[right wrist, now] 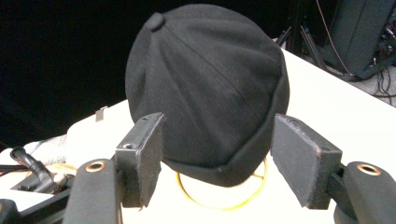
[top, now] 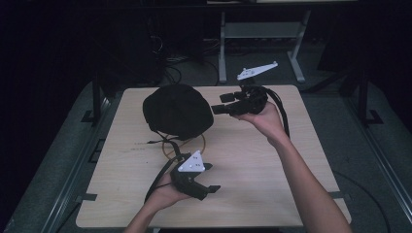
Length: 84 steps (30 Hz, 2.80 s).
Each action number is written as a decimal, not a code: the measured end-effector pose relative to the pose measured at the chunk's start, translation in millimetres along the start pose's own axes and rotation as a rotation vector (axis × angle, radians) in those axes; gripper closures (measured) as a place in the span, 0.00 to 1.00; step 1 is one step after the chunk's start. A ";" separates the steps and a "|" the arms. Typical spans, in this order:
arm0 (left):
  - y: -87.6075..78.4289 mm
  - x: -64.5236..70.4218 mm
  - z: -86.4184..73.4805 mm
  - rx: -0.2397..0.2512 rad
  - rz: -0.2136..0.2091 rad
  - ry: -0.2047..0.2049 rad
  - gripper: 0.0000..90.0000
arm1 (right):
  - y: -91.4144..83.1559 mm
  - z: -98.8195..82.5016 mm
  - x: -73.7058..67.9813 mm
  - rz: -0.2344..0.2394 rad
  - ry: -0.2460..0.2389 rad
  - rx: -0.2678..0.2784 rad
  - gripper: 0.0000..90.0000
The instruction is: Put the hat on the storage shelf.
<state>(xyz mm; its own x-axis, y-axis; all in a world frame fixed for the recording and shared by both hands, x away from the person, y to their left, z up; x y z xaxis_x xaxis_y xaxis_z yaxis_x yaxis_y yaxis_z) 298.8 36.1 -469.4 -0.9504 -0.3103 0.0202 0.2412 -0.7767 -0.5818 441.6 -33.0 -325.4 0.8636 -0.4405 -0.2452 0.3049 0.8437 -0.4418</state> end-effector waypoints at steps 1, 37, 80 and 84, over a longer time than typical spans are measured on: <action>0.5 0.4 0.3 0.006 0.000 -0.006 0.29 | -1.9 -1.8 1.1 -0.001 0.003 0.003 0.37; 4.6 1.1 -3.1 -0.008 -0.009 -0.009 0.28 | -58.1 -70.2 28.4 -0.088 0.075 0.017 0.27; 9.5 1.2 -9.0 -0.039 -0.008 -0.004 0.28 | -113.8 -162.5 38.3 -0.158 0.157 0.017 0.21; 10.3 1.3 -10.0 -0.045 -0.009 -0.006 0.27 | -117.8 -170.5 38.8 -0.161 0.171 0.019 0.21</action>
<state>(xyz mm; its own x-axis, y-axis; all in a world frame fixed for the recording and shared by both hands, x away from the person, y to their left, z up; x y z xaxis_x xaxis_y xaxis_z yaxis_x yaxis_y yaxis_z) 298.1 33.2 -483.5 -0.9512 -0.3071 0.0304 0.2238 -0.7541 -0.6174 370.8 -201.8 -430.1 0.7234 -0.6139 -0.3159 0.4418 0.7632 -0.4714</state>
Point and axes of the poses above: each handheld gripper's, and its own axes: y roughly forward along the jaws, z roughly out of its top, x roughly to its right, the point moved 10 cm from there along y, roughly forward along the jaws, and after that the axes turned 2 degrees about x, right-handed, at the moved point
